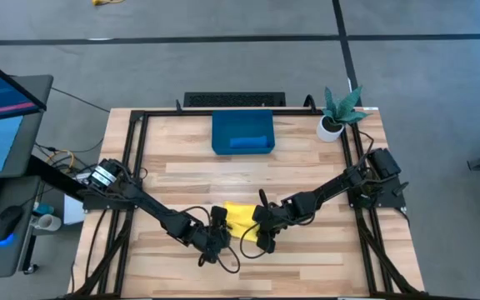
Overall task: Roll microfiber towels into tight, uniform cylinder then place into a basket
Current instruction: Roll the yellow towel
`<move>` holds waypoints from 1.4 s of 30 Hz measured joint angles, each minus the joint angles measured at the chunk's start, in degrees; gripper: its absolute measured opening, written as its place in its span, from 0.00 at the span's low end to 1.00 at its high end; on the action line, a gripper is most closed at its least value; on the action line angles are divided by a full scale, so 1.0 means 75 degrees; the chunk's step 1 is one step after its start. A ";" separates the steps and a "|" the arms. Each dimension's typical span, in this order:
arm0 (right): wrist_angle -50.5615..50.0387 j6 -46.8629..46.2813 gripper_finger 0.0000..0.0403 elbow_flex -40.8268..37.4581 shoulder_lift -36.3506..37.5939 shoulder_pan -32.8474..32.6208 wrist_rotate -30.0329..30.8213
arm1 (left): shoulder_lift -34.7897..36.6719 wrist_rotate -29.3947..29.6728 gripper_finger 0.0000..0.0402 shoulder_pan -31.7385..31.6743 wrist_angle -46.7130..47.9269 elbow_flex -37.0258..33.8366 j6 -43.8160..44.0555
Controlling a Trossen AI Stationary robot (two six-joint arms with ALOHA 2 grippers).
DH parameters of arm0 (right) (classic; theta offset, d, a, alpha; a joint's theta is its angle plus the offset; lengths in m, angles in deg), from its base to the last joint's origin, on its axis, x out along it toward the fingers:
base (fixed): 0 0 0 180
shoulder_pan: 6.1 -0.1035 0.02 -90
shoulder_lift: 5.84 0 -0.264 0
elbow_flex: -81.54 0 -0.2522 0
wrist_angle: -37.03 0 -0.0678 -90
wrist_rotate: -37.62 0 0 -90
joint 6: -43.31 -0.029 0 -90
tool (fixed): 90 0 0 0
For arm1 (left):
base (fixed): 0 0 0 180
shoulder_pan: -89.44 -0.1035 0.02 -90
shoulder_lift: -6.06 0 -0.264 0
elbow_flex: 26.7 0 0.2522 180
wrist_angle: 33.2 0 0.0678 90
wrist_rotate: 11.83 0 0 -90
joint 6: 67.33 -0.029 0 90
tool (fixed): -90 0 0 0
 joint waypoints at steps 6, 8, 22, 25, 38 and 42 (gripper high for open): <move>0.0019 0.0001 0.16 0.0003 -0.0003 0.0000 -0.0055 | -0.0007 0.0333 0.50 -0.0053 0.0306 0.0003 -0.0005; 0.0023 0.0003 0.16 0.0003 -0.0003 0.0003 -0.0089 | -0.0006 0.0364 0.50 -0.0055 0.0322 0.0003 -0.0172; 0.0035 0.0002 0.16 0.0009 -0.0003 0.0003 -0.0169 | -0.0009 0.0420 0.50 -0.0378 0.0735 0.0131 -0.0963; 0.0035 0.0003 0.16 0.0012 -0.0003 0.0003 -0.0182 | -0.0005 0.0295 0.49 -0.0571 0.0757 0.0132 -0.0922; 0.0056 0.0092 0.16 0.0012 -0.0003 0.0009 -0.0400 | -0.0014 0.0096 0.14 -0.0997 0.0813 0.0117 -0.0979; 0.0053 0.0268 0.16 0.0012 -0.0003 0.0009 -0.0411 | -0.0014 -0.0079 0.03 -0.1002 0.0817 0.0117 -0.0607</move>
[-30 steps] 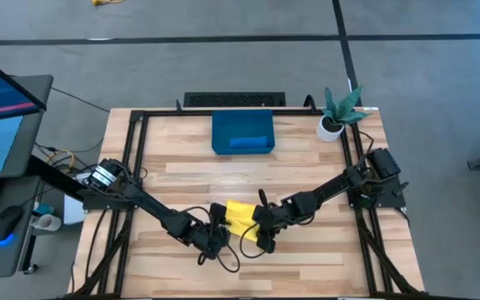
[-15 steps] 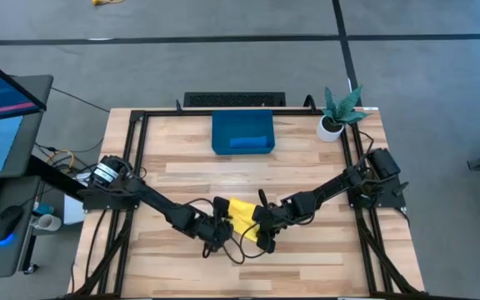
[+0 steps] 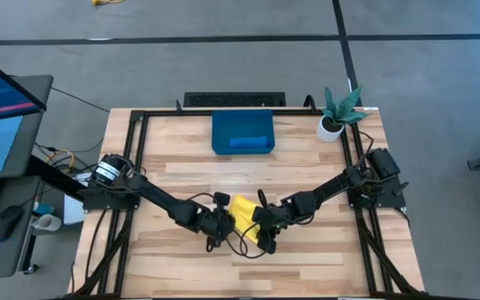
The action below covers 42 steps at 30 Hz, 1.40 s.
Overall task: Roll microfiber towels into tight, uniform cylinder then place into a basket
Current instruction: Roll the yellow towel
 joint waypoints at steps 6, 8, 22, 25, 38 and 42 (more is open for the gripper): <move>-0.0052 0.0088 0.16 -0.0009 0.0050 -0.0012 -0.0073 | 0.0026 -0.0717 0.06 -0.0009 -0.0029 0.0008 0.1392; -0.0082 0.0181 0.16 -0.0011 0.0135 -0.0015 -0.0101 | 0.0034 -0.1007 0.06 -0.0008 -0.0046 0.0015 0.1854; -0.0405 0.0401 0.17 -0.0020 0.0329 -0.0058 -0.0188 | 0.0022 -0.1914 0.04 0.0003 -0.0022 0.0144 0.3264; -0.0402 0.0402 0.20 -0.0017 0.0329 -0.0053 -0.0197 | 0.0012 -0.1965 0.04 0.0007 0.0035 0.0219 0.3497; -0.1846 0.1147 0.30 -0.0023 0.1599 -0.0091 0.0004 | 0.0006 -0.2445 0.04 0.0009 0.0006 0.0251 0.4679; -0.2281 0.2017 0.29 -0.0023 0.2321 -0.0836 0.1890 | 0.0006 -0.2443 0.04 0.0009 -0.0005 0.0251 0.4915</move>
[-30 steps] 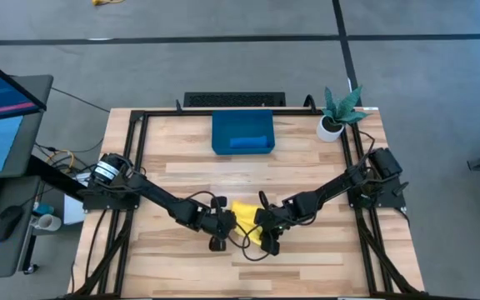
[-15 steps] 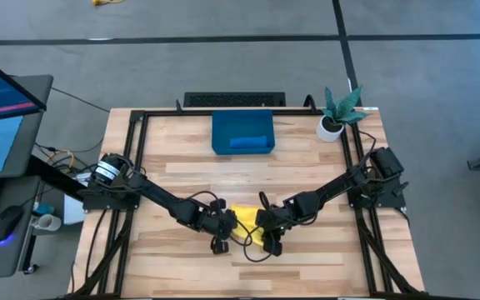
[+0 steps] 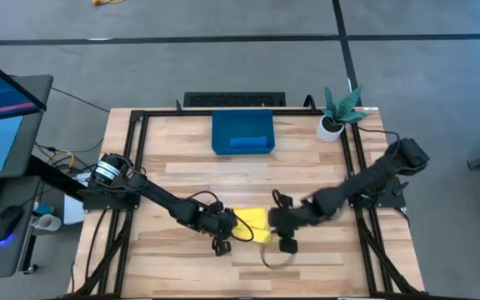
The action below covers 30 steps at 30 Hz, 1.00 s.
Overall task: Roll microfiber towels into tight, uniform cylinder then place into a basket
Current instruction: Roll the yellow towel
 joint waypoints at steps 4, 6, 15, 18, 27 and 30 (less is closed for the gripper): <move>0.0479 0.0970 0.29 -0.0089 0.0099 -0.0880 0.1822 | 0.0000 0.0000 0.04 0.0000 -0.0012 0.0000 0.0130; 0.0885 0.1499 0.29 -0.0111 -0.0079 -0.1132 0.2214 | 0.0000 0.0004 0.04 -0.0007 -0.0014 -0.0003 0.0151; 0.2098 0.3344 0.29 -0.0114 -0.1242 -0.1224 0.2273 | 0.0000 0.0011 0.04 -0.0009 -0.0052 -0.0006 0.0160; 0.2343 0.3581 0.30 -0.0104 -0.1527 -0.1174 0.2283 | 0.0000 0.0012 0.04 -0.0009 -0.0056 -0.0006 0.0213; 0.2411 0.3390 0.30 -0.0099 -0.1805 -0.1042 0.2147 | 0.0000 0.0012 0.04 -0.0012 -0.0062 -0.0006 0.0238; 0.2398 0.3138 0.30 -0.0099 -0.1805 -0.0948 0.2074 | 0.0000 0.0012 0.04 -0.0012 -0.0065 -0.0006 0.0239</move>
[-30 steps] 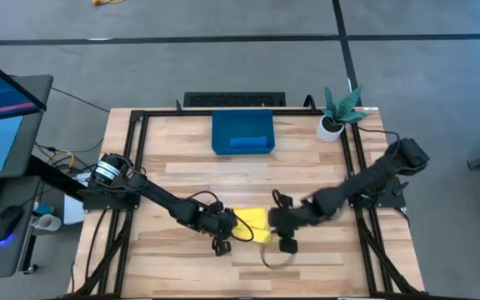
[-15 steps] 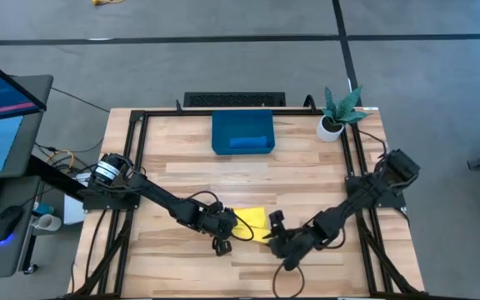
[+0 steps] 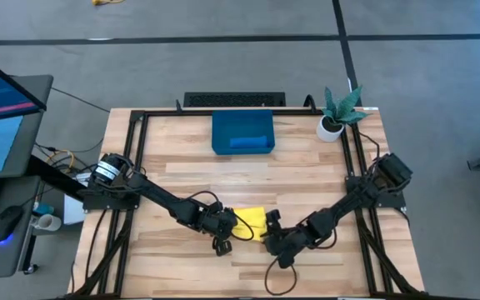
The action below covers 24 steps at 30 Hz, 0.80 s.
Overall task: Roll microfiber towels into tight, uniform cylinder then place into a basket
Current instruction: Roll the yellow towel
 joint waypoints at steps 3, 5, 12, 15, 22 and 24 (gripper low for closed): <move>-0.0131 -0.0274 0.35 0.0000 0.0000 0.0103 -0.0310 | 0.0000 0.0000 0.04 0.0000 0.0000 0.0000 -0.0001; -0.0130 -0.0411 0.40 0.0000 0.0000 0.0147 -0.0341 | 0.0000 0.0000 0.04 0.0000 0.0000 0.0000 -0.0001; -0.0052 -0.0427 0.57 0.0004 -0.0120 0.0290 -0.0426 | 0.0000 0.0000 0.04 -0.0003 -0.0003 0.0000 -0.0002; -0.0173 -0.0426 0.57 -0.0019 -0.0281 0.0381 -0.0554 | -0.0005 0.0003 0.04 -0.0003 0.0002 0.0021 -0.0146; -0.0049 -0.0422 0.51 0.0022 -0.0495 0.0675 -0.0930 | -0.0006 -0.0003 0.04 0.0009 0.0058 0.0041 -0.0252; -0.0151 -0.0422 0.49 0.0018 -0.0439 0.0713 -0.0918 | -0.0006 -0.0003 0.04 0.0009 0.0070 0.0041 -0.0252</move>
